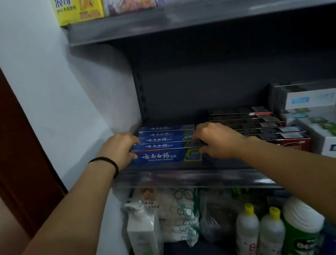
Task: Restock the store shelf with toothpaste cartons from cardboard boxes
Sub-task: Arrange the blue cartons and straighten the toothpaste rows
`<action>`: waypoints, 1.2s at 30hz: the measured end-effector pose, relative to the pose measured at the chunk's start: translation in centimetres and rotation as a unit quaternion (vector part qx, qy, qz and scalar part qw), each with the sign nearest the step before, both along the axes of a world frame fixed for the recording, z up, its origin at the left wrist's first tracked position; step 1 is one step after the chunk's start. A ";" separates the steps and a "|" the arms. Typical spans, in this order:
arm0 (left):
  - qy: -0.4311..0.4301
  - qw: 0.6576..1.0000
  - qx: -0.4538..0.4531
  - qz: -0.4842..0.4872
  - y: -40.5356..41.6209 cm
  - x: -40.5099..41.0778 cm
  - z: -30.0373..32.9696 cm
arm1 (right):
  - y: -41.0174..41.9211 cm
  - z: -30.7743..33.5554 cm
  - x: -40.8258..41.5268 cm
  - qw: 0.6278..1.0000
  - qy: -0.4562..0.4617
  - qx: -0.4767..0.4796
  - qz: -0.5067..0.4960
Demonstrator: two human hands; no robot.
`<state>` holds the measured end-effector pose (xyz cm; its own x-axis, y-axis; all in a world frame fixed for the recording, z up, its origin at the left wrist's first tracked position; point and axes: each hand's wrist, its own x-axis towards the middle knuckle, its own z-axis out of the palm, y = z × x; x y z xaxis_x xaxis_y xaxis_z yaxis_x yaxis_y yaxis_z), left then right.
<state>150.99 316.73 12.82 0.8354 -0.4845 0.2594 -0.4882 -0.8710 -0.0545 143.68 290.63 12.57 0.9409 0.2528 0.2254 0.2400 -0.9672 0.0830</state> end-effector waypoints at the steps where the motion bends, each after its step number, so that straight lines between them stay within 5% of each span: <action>1: 0.004 1.000 0.003 -0.004 0.1 0.3 -0.2 | 0.1 -0.2 0.4 1.000 0.002 -0.001 0.000; 25: -0.009 0.999 0.033 -0.021 0.8 3.7 -2.1 | 1.7 -1.4 2.4 1.000 0.002 0.019 0.019; 36: 0.054 0.996 0.016 -0.065 -1.5 3.5 0.1 | 0.7 1.4 2.6 0.996 0.081 0.036 0.024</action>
<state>154.45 315.25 12.94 0.7876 -0.5969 0.1532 -0.6011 -0.7988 -0.0220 146.23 291.36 14.00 0.9536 0.2868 0.0915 0.2904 -0.9565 -0.0288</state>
